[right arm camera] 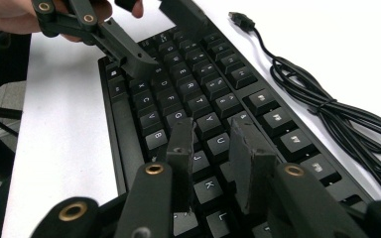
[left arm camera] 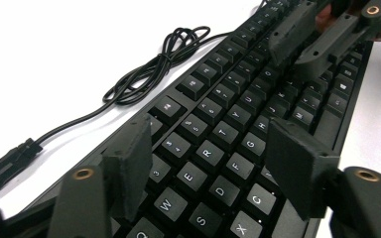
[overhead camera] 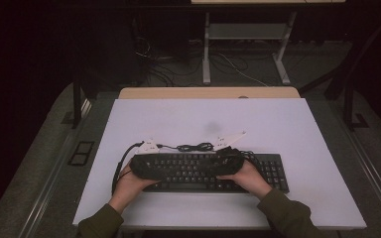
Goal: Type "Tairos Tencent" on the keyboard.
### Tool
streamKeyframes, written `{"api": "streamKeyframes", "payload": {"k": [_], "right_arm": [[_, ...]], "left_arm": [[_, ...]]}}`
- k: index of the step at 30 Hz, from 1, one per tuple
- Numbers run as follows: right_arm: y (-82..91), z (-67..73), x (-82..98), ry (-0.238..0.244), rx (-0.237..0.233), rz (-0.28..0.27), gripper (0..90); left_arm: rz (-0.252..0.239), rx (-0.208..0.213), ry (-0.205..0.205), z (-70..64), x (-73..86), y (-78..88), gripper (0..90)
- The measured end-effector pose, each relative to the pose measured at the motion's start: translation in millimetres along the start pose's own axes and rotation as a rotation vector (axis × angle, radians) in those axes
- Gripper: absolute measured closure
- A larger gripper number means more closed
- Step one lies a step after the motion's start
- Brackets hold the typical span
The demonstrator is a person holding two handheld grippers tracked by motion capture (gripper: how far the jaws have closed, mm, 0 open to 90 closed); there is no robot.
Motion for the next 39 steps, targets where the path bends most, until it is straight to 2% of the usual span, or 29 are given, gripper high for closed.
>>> {"api": "streamKeyframes", "payload": {"k": [4, 7, 10, 18, 24, 28, 32, 39], "right_arm": [[1.9, -1.5, -0.1, -0.003, 0.008, -0.003, 68.1], [3.5, -3.1, -0.2, -0.006, 0.016, -0.011, 66.2], [4.9, -4.1, -0.2, -0.012, 0.021, -0.014, 63.7], [8.4, -9.8, -0.6, -0.025, 0.063, -0.036, 45.4], [10.1, -12.8, -0.6, -0.033, 0.084, -0.046, 39.9], [11.0, -13.4, -0.1, -0.035, 0.089, -0.046, 39.1], [11.9, -13.6, 0.0, -0.034, 0.089, -0.045, 38.8], [12.2, -13.9, -0.1, -0.037, 0.095, -0.049, 38.7]], "left_arm": [[0.004, 0.014, -0.006, -1.6, 0.3, 1.4, 42.1], [0.003, 0.028, -0.010, -3.5, 0.2, 2.6, 50.2], [0.010, 0.059, -0.020, -6.7, 0.5, 4.3, 61.4], [0.039, 0.135, -0.045, -14.7, 2.9, 5.8, 88.9], [0.072, 0.156, -0.077, -18.1, 7.2, 5.5, 89.1], [0.088, 0.167, -0.078, -19.6, 10.1, 4.0, 89.1], [0.106, 0.165, -0.099, -20.9, 12.4, 1.6, 89.1], [0.123, 0.163, -0.105, -21.2, 15.4, -1.4, 89.1]]}}
Point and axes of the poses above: each handheld gripper's, and its own axes: y roughly backward along the jaws, x roughly out of its underside, z roughly to its left, the point moved 6 cm from there along -y, roughly forward along the jaws, and after that the axes turned 11 degrees about -x, right-handed, at the moved point
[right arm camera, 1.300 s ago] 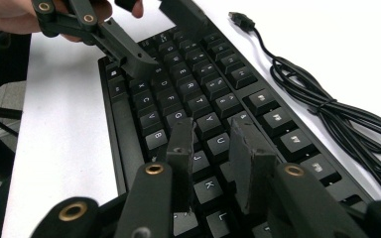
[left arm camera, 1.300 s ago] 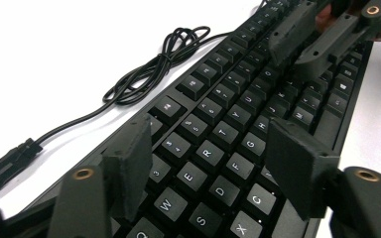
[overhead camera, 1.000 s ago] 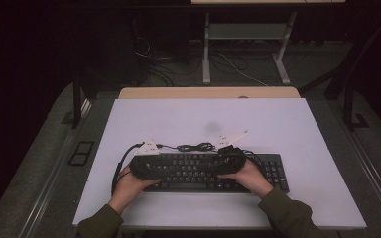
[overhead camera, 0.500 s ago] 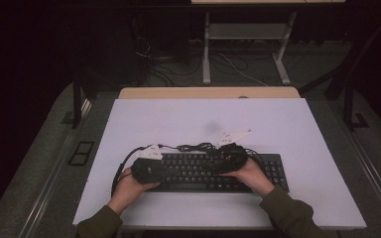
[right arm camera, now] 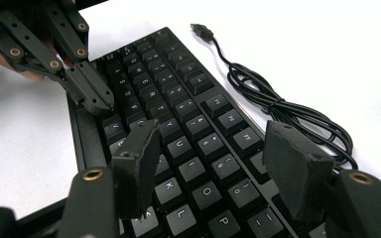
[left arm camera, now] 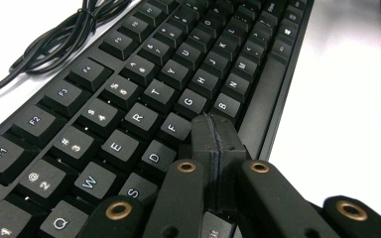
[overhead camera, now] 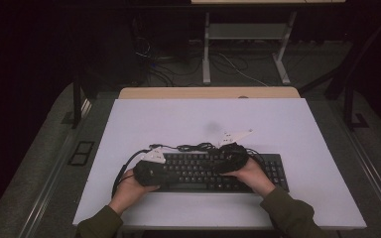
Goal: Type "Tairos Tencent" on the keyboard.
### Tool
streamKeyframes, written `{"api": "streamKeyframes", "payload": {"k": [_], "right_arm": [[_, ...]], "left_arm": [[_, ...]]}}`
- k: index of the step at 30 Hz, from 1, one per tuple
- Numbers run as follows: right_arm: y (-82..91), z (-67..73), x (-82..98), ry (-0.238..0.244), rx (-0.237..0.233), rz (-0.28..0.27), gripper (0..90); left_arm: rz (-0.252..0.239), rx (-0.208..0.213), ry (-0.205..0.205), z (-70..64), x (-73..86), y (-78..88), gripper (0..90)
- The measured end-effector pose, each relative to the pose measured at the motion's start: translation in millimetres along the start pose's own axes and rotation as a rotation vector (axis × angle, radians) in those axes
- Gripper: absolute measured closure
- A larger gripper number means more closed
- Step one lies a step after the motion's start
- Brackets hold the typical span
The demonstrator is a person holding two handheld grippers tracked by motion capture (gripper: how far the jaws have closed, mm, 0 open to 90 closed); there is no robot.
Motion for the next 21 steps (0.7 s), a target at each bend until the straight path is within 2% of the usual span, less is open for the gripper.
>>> {"api": "streamKeyframes", "payload": {"k": [10, 21], "right_arm": [[0.2, 0.2, -0.4, 0.000, 0.000, -0.003, 38.7], [1.2, -0.6, -0.5, 0.005, 0.002, -0.002, 38.6]], "left_arm": [[0.013, 0.005, -0.004, 0.0, 1.7, -2.3, 89.2], [0.000, -0.003, -0.010, -0.6, -1.0, 0.3, 89.1]]}}
Point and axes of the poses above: each handheld gripper's, and its own axes: y roughly backward along the jaws, x roughly out of its underside, z roughly to its left, the point moved 6 cm from there along -y, roughly forward along the jaws, and after that the axes turned 11 degrees about -x, right-handed, at the moved point
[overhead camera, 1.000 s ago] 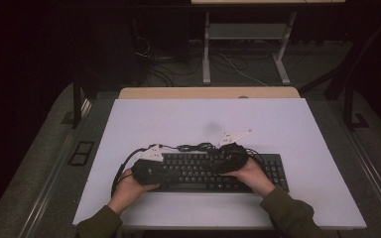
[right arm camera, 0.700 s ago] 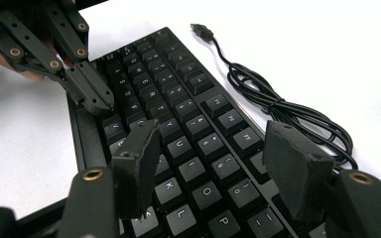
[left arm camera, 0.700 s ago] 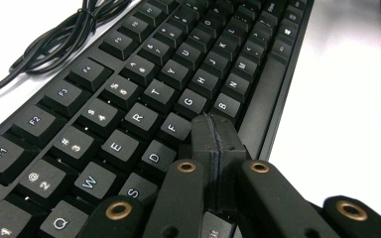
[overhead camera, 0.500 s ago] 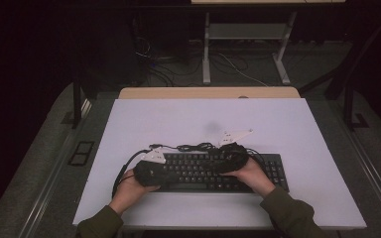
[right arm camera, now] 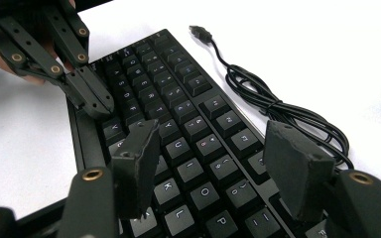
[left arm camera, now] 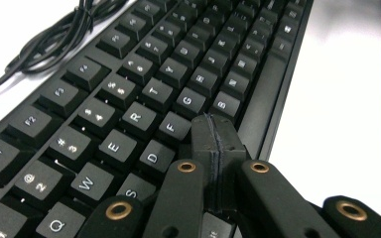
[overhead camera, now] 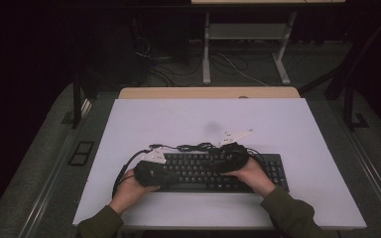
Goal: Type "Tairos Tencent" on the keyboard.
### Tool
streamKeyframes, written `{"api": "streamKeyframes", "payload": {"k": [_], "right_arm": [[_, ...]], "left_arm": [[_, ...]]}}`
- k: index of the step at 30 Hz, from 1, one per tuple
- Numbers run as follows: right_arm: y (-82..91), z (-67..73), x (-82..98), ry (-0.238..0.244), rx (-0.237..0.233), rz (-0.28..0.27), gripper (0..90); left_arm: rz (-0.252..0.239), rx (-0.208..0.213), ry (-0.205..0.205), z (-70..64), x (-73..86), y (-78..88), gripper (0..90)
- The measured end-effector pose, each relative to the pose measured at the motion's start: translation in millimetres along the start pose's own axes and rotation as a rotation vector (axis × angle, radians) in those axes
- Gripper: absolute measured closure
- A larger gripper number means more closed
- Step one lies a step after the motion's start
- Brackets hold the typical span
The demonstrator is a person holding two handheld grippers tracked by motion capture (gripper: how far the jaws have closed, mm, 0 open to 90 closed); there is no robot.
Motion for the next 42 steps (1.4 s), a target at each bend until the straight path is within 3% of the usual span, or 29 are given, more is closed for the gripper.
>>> {"api": "streamKeyframes", "payload": {"k": [20, 35, 42], "right_arm": [[-0.4, -0.4, 0.4, 0.000, 0.000, -0.004, 37.2], [-4.0, 3.0, 0.4, 0.012, -0.001, 0.000, 35.5], [-6.0, 2.9, 0.0, 0.014, -0.007, -0.002, 35.4]], "left_arm": [[-0.041, -0.011, 0.027, 4.7, -5.9, 7.7, 89.1], [-0.072, -0.080, 0.047, 23.5, -9.2, 12.9, 89.2], [-0.069, -0.095, 0.057, 30.9, -9.2, 5.1, 89.2]]}}
Point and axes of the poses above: each handheld gripper's, and its own axes: y roughly backward along the jaws, x roughly out of its underside, z roughly to its left, the point moved 6 cm from there along -y, roughly forward along the jaws, and after that the axes turned 11 degrees about -x, right-handed, at the moved point
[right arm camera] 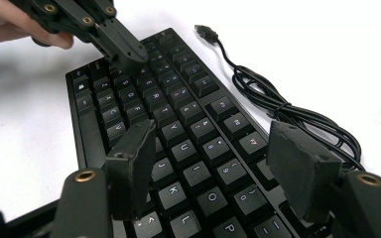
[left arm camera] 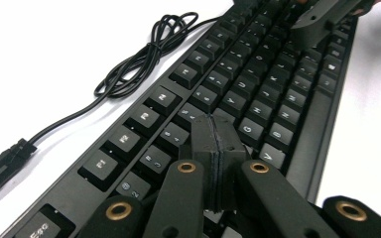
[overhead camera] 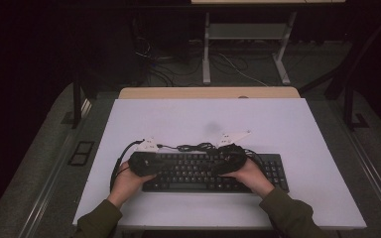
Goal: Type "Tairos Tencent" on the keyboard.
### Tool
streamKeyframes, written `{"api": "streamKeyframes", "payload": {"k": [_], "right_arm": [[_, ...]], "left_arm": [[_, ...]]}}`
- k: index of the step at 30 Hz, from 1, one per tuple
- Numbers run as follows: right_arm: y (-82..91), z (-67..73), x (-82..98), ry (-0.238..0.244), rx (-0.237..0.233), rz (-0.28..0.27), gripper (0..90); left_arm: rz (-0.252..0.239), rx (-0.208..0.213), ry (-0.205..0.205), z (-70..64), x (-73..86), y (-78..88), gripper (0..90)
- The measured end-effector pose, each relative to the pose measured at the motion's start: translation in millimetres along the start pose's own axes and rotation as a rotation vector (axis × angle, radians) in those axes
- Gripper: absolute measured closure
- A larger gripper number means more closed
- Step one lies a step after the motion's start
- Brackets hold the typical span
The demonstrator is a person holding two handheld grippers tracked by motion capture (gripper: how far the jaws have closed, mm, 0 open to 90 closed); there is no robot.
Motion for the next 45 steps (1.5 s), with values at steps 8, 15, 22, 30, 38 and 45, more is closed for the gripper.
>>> {"api": "streamKeyframes", "payload": {"k": [8, 15, 22, 30, 38, 45], "right_arm": [[1.0, -2.0, 0.2, -0.003, 0.003, -0.001, 35.4], [0.9, -2.0, 0.3, -0.003, 0.001, -0.001, 35.4], [1.1, -2.2, 0.1, -0.005, 0.001, -0.003, 35.4], [2.2, -2.3, -0.4, -0.006, 0.001, -0.007, 35.4], [2.6, -2.2, -0.9, -0.008, 0.001, -0.010, 36.9], [2.0, 0.2, -0.8, -0.011, -0.019, -0.004, 46.0]], "left_arm": [[0.016, -0.004, 0.003, 2.1, 2.4, -5.4, 89.2], [0.020, -0.005, 0.012, 2.7, 4.5, -7.8, 89.2], [0.039, -0.008, 0.002, 3.3, 7.5, -10.1, 89.2], [0.035, -0.004, 0.009, 3.5, 7.7, -10.6, 89.2], [0.022, -0.007, 0.027, 4.3, 6.6, -6.7, 89.1], [-0.003, -0.014, 0.038, 2.3, 3.2, -3.0, 80.2]]}}
Point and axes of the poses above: each handheld gripper's, and its own axes: y roughly backward along the jaws, x roughly out of its underside, z roughly to its left, the point moved 6 cm from there along -y, roughly forward along the jaws, and after that the axes turned 11 degrees about -x, right-handed, at the moved point
